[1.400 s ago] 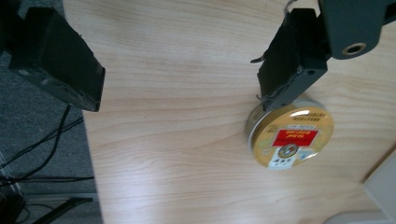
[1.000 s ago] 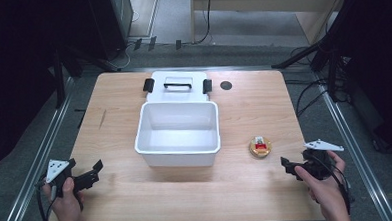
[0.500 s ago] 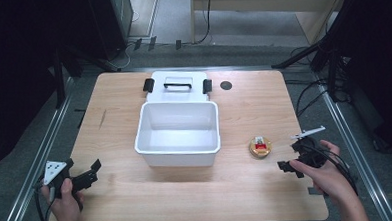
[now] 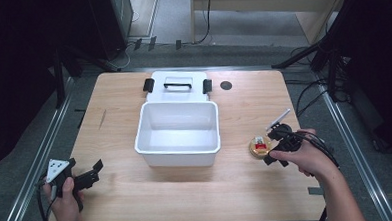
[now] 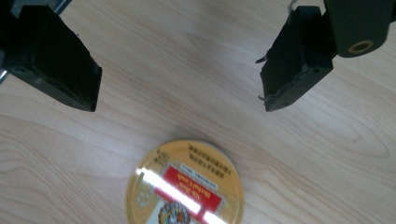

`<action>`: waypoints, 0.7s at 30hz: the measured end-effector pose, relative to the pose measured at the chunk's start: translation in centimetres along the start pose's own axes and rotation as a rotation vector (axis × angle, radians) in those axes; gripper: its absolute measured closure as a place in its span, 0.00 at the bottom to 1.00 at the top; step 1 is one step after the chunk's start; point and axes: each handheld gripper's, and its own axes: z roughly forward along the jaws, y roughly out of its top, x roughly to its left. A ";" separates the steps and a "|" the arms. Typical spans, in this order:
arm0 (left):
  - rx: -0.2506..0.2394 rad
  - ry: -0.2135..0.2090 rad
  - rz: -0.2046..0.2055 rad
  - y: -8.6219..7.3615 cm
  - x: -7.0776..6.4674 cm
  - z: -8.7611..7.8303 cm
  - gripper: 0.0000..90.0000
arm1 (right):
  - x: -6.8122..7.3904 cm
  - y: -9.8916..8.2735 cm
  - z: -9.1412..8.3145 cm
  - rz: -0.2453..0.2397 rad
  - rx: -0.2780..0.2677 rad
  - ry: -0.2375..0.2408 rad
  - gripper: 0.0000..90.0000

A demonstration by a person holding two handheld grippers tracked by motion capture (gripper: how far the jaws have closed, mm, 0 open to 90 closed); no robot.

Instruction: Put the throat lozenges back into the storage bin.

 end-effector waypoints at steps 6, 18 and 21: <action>0.015 0.001 -0.011 0.1 0.1 0.1 0.00 | 0.3 1.9 0.5 0.007 0.033 -0.031 0.12; 0.015 -0.003 -0.015 0.1 0.2 0.1 0.00 | 0.5 3.8 1.5 0.006 0.048 -0.052 0.13; 0.015 -0.004 -0.017 0.1 0.2 0.1 0.00 | 0.2 4.1 1.9 0.019 0.041 -0.042 0.13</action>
